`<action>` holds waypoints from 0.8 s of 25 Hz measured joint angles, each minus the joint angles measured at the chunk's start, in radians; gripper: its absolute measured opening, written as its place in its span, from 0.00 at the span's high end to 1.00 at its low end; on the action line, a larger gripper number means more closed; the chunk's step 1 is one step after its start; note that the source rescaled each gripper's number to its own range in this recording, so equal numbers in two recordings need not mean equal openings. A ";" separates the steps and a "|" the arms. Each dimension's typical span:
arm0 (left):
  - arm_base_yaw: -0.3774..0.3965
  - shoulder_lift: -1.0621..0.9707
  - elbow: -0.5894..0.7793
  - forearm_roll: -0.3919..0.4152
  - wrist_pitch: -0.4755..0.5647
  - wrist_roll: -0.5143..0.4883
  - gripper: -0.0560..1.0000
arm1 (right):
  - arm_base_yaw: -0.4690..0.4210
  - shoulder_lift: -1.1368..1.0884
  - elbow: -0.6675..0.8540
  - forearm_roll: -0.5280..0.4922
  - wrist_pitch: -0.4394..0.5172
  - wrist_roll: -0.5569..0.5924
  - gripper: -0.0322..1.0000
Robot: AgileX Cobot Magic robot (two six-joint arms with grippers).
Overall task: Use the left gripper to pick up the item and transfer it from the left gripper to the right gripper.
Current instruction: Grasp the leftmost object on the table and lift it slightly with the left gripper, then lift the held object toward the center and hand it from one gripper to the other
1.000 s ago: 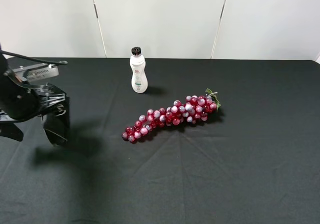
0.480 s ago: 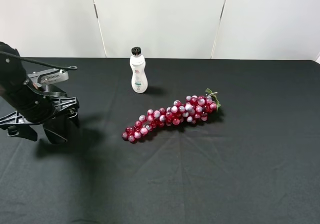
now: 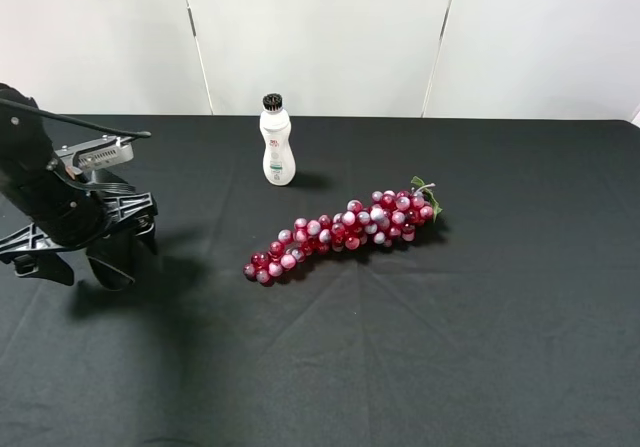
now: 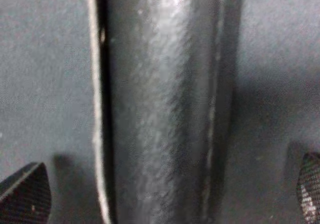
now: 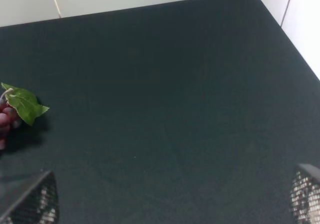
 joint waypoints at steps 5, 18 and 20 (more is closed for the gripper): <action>0.000 0.000 0.000 0.000 0.024 -0.006 0.30 | 0.000 0.000 0.000 0.000 0.000 0.000 0.00; 0.000 0.000 0.000 0.002 0.024 -0.008 0.93 | 0.000 0.000 0.000 0.000 0.000 0.000 0.00; 0.000 0.000 0.000 0.002 0.024 -0.008 0.93 | 0.000 0.000 0.000 0.000 0.000 0.000 0.00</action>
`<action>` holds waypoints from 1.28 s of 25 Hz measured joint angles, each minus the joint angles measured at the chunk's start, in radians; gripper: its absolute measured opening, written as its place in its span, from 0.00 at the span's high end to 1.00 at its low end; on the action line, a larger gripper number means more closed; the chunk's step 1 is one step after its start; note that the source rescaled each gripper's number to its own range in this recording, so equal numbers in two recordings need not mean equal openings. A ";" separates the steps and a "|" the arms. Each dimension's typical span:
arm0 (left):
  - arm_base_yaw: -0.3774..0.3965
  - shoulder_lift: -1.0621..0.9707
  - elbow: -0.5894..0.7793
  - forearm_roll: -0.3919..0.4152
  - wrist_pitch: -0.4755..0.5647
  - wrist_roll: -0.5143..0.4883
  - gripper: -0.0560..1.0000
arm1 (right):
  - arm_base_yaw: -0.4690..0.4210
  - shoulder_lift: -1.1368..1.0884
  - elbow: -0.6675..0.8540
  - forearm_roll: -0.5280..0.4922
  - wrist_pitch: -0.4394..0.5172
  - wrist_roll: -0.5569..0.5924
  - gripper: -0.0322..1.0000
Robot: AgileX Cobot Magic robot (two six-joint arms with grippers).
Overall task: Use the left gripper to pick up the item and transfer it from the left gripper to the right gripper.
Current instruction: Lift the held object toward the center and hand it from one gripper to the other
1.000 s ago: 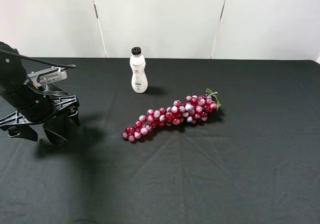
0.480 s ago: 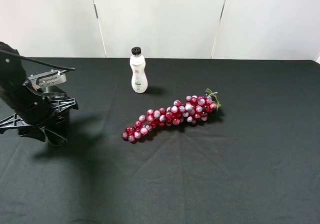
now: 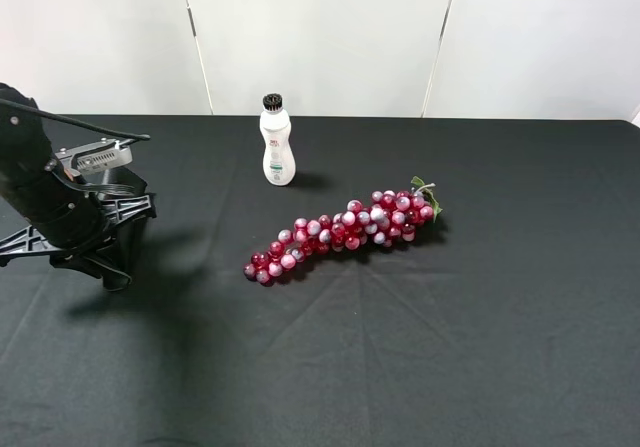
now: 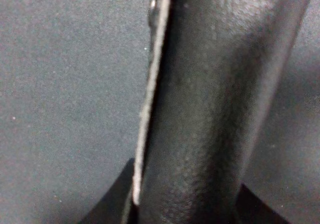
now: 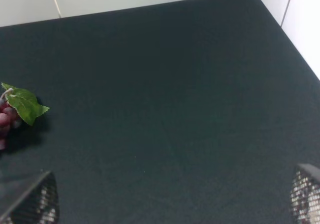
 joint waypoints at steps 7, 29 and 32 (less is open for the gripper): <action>0.000 -0.060 -0.022 -0.002 0.093 0.012 0.93 | 0.000 0.000 0.000 0.000 0.000 0.000 0.00; 0.000 -0.463 -0.027 -0.002 0.429 0.177 0.93 | 0.000 0.000 0.000 0.000 0.000 0.000 0.00; 0.000 -0.528 -0.027 -0.002 0.485 0.207 0.93 | 0.000 0.000 0.000 0.000 -0.001 0.000 0.00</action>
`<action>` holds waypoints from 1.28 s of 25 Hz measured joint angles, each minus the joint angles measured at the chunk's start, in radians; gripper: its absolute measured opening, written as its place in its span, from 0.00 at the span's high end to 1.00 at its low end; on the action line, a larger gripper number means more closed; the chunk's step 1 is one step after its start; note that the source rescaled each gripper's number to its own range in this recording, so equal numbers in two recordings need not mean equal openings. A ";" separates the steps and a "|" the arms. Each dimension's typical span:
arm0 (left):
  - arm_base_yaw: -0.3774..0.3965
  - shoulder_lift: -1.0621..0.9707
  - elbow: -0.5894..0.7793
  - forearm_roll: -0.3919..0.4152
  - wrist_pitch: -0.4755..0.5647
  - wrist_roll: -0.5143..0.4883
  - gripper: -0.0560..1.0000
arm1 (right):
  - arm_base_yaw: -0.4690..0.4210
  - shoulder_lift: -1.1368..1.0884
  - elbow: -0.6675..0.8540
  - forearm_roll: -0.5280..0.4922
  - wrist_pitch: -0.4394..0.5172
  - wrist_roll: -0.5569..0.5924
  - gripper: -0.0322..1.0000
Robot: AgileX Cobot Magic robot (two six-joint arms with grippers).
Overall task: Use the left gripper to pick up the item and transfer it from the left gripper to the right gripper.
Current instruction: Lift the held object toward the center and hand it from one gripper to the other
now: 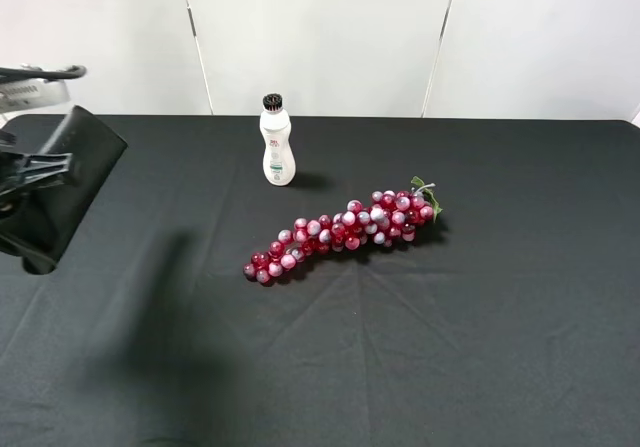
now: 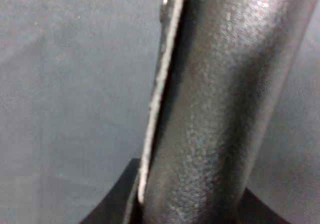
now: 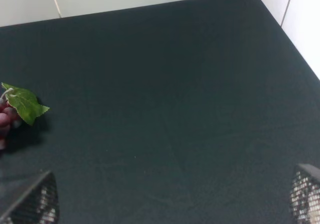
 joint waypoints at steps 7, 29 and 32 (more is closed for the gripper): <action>0.000 -0.126 -0.001 0.001 0.153 0.103 0.93 | 0.000 0.000 0.000 0.000 0.001 0.000 0.00; 0.000 -0.171 -0.002 -0.223 0.267 0.674 0.93 | 0.000 0.000 0.000 0.000 0.002 0.000 0.00; 0.000 -0.171 -0.002 -0.223 0.267 0.735 0.93 | 0.000 0.000 0.000 0.000 0.002 0.000 0.00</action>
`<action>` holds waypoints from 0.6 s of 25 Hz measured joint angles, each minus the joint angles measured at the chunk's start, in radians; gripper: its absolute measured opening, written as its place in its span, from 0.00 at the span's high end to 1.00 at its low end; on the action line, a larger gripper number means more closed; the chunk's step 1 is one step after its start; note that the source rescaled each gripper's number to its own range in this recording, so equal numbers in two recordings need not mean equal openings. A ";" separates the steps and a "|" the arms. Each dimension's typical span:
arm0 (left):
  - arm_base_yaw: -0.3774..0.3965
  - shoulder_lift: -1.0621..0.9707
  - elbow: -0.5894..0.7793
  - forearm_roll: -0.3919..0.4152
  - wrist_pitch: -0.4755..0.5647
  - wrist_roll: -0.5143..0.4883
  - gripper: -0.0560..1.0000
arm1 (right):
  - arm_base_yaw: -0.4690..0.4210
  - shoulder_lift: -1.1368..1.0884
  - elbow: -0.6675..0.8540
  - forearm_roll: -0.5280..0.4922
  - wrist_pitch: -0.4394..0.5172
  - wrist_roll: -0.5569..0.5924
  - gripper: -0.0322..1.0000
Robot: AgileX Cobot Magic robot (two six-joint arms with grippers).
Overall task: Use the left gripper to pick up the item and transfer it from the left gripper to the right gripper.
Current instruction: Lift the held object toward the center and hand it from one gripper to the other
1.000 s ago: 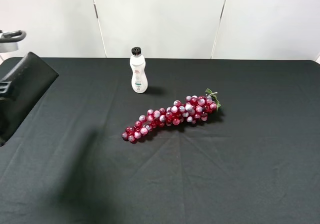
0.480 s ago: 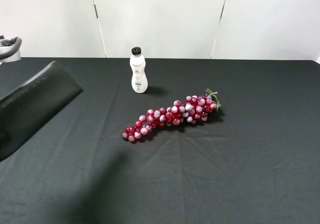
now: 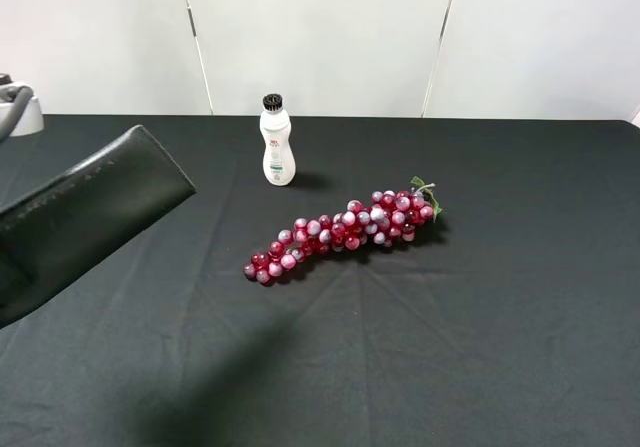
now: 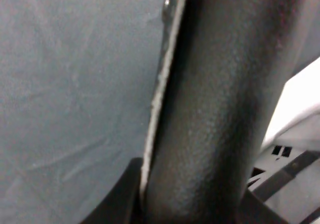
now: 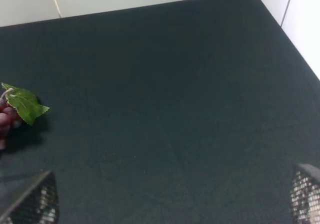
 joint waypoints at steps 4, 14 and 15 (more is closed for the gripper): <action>0.000 0.000 0.000 0.000 -0.005 0.088 0.93 | 0.000 0.000 0.000 0.000 0.000 0.000 0.00; -0.008 0.000 0.000 -0.001 -0.093 0.280 0.93 | 0.024 0.248 -0.061 0.076 -0.083 -0.050 0.00; -0.019 0.000 0.000 0.000 -0.107 0.286 0.93 | 0.038 0.285 -0.066 0.116 -0.117 -0.061 0.00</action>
